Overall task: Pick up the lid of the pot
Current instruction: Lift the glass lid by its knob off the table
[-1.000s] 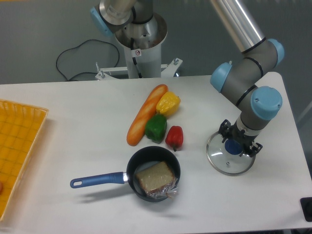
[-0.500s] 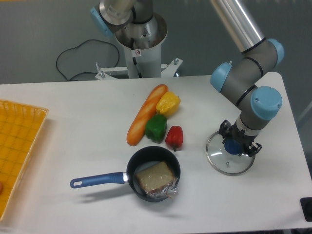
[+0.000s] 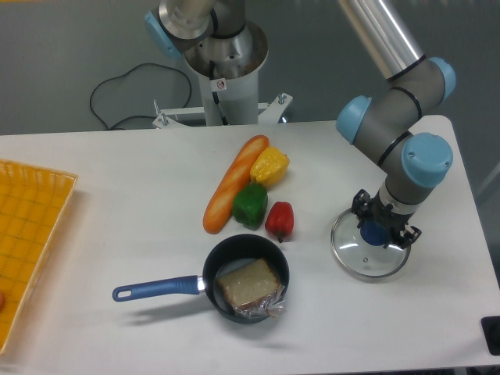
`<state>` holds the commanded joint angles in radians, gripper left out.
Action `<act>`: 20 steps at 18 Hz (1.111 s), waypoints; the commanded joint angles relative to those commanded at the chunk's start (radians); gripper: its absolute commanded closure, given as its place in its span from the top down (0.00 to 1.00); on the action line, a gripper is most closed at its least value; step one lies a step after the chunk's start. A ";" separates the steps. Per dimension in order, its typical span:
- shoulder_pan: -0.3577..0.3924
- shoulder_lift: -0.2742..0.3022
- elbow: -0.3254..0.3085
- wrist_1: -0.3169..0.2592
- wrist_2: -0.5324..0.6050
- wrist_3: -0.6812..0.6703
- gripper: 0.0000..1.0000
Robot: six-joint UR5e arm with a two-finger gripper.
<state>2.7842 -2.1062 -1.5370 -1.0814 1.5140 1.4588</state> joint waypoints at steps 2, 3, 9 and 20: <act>0.000 0.021 -0.008 -0.028 0.002 0.000 0.37; 0.000 0.037 -0.015 -0.044 0.002 0.000 0.37; -0.005 0.086 -0.018 -0.107 0.006 0.005 0.37; -0.005 0.120 -0.006 -0.160 0.008 0.009 0.37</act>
<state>2.7796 -1.9865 -1.5432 -1.2410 1.5217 1.4680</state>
